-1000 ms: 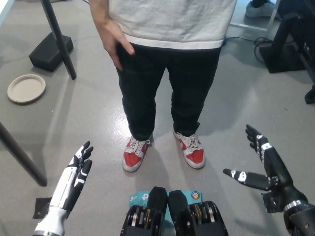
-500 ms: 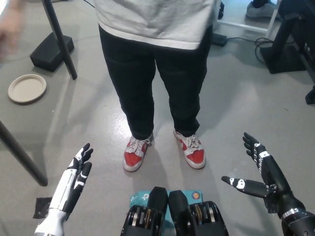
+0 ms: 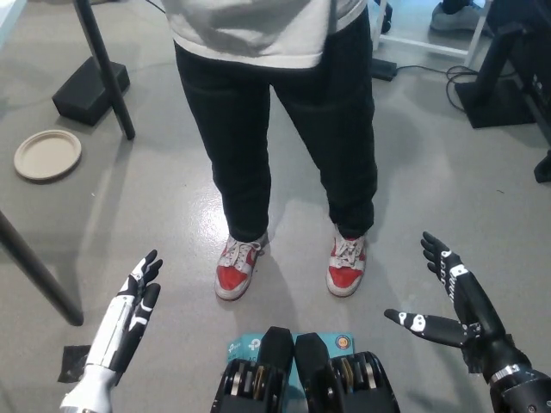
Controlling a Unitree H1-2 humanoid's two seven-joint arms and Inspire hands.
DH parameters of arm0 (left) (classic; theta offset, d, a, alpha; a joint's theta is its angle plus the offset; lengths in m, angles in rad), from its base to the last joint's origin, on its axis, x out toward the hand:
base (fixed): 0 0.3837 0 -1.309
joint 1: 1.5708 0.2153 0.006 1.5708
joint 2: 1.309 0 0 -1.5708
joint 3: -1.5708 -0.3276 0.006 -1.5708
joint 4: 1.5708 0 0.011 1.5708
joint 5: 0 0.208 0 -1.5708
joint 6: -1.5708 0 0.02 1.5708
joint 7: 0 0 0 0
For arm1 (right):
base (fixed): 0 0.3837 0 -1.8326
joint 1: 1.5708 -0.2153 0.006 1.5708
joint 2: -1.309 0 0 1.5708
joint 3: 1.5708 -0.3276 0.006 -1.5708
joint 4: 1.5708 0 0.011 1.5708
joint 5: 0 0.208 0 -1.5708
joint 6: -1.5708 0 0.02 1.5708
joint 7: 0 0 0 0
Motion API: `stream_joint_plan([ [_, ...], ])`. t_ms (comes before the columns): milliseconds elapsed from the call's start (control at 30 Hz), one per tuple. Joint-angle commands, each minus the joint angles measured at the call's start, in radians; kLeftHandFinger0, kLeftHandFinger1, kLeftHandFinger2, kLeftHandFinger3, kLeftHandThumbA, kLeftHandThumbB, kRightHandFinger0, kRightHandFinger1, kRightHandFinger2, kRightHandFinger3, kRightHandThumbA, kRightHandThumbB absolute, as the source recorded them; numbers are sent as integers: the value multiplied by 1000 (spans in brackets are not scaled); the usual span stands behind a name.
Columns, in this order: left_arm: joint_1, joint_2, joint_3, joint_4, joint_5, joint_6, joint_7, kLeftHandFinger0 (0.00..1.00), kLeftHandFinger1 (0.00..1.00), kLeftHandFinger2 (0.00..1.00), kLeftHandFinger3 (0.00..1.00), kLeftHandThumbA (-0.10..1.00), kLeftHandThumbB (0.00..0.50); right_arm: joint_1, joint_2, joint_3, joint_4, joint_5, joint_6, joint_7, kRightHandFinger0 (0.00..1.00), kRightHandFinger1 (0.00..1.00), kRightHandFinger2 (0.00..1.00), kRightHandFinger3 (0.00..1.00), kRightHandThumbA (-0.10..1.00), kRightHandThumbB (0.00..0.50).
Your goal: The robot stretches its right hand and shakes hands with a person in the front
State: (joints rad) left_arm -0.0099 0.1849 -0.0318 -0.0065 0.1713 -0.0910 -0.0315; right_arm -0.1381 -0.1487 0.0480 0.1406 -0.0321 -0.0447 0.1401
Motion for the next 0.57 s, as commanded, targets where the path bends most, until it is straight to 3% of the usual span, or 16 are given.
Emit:
stream_joint_plan([
  [0,-9,8,8,-35,2,-12,3,1000,1000,1000,1000,1000,25,-30,-14,9,-28,-21,-35,2,1000,1000,1000,1000,1000,341],
  [533,-15,7,10,-29,0,-17,5,1000,1000,1000,1000,1000,0,-40,-28,33,-36,-70,-20,2,1000,1000,1000,1000,1000,361],
])
